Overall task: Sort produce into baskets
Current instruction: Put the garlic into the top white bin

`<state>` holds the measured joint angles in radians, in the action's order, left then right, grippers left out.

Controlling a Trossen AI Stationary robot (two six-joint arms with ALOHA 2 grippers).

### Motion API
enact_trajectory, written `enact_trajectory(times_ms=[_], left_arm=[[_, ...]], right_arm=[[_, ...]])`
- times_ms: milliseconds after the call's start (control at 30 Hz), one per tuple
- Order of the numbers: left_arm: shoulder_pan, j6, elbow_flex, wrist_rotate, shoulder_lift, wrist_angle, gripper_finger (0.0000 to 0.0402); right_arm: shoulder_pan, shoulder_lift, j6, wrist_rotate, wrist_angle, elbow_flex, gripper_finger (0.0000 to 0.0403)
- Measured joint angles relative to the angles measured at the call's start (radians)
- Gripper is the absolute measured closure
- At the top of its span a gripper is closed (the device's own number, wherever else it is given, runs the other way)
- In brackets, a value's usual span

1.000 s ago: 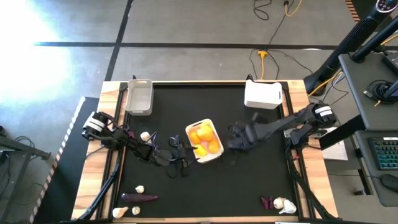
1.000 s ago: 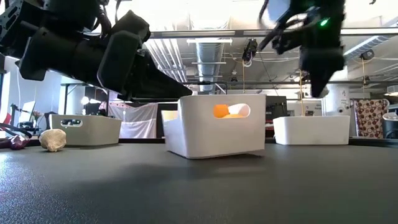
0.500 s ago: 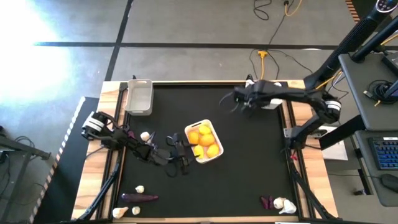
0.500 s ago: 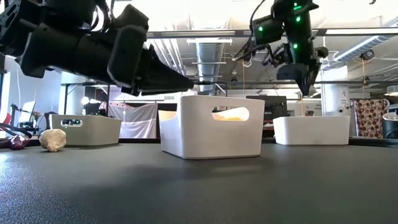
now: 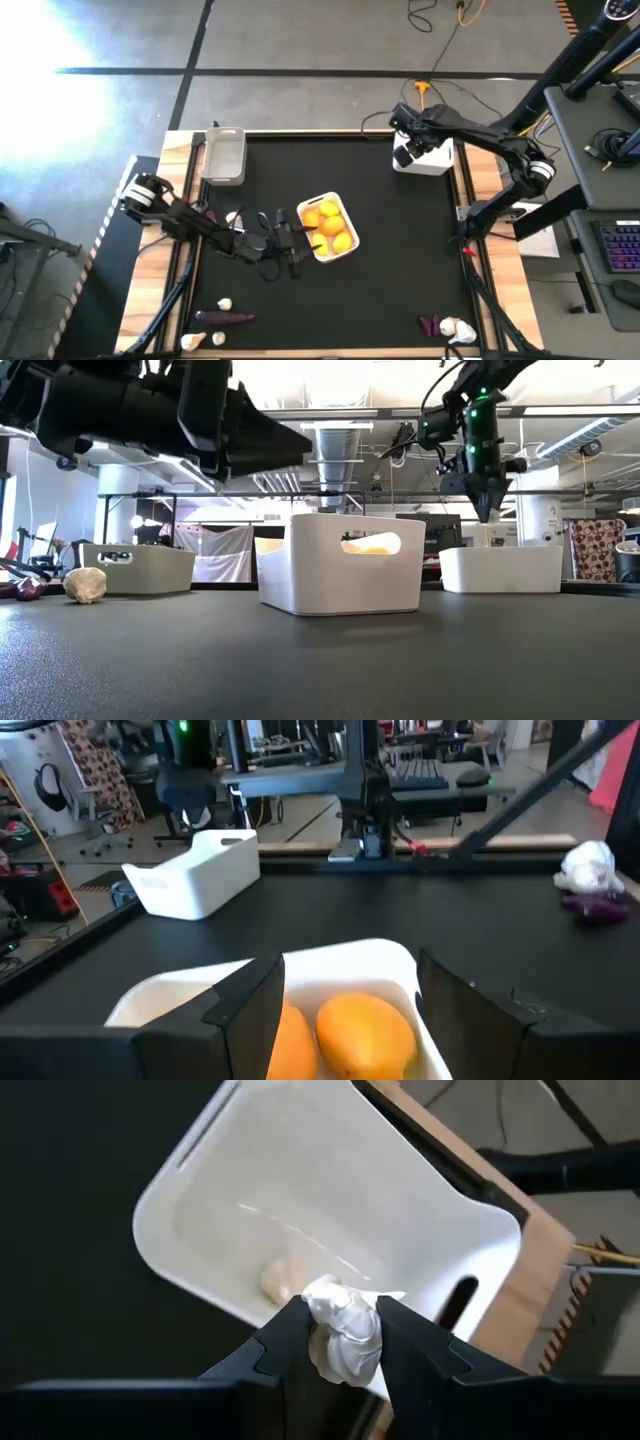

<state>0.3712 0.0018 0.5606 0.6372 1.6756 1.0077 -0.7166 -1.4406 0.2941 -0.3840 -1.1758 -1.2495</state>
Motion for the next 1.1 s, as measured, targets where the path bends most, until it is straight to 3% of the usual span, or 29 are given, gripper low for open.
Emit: enact_trajectory(times_ms=[200, 400, 567, 700, 900, 1100], left_arm=[[-0.067, -0.015, 0.000, -0.026, -0.122, -0.117, 0.0190], [-0.259, -0.067, 0.000, -0.257, -0.232, -0.216, 0.0190], [-0.393, -0.158, 0.000, -0.370, -0.263, -0.223, 0.0190], [-0.426, -0.176, 0.000, -0.384, -0.284, -0.278, 0.0190], [-0.453, -0.194, 0.000, -0.269, -0.341, -0.433, 0.0190], [-0.566, -0.229, 0.021, -0.372, -0.353, -0.518, 0.0191]], right_arm=[[-0.050, 0.000, -0.071, 0.002, 0.071, 0.008, 0.0301], [-0.056, 0.000, -0.123, 0.001, 0.120, 0.026, 0.0301], [-0.049, 0.000, -0.179, 0.000, 0.159, 0.053, 0.0301], [-0.066, 0.000, -0.211, -0.001, 0.217, 0.093, 0.0301], [-0.069, 0.010, -0.234, 0.001, 0.270, 0.167, 0.0301], [-0.070, 0.020, -0.256, -0.001, 0.339, 0.192, 0.0301]])
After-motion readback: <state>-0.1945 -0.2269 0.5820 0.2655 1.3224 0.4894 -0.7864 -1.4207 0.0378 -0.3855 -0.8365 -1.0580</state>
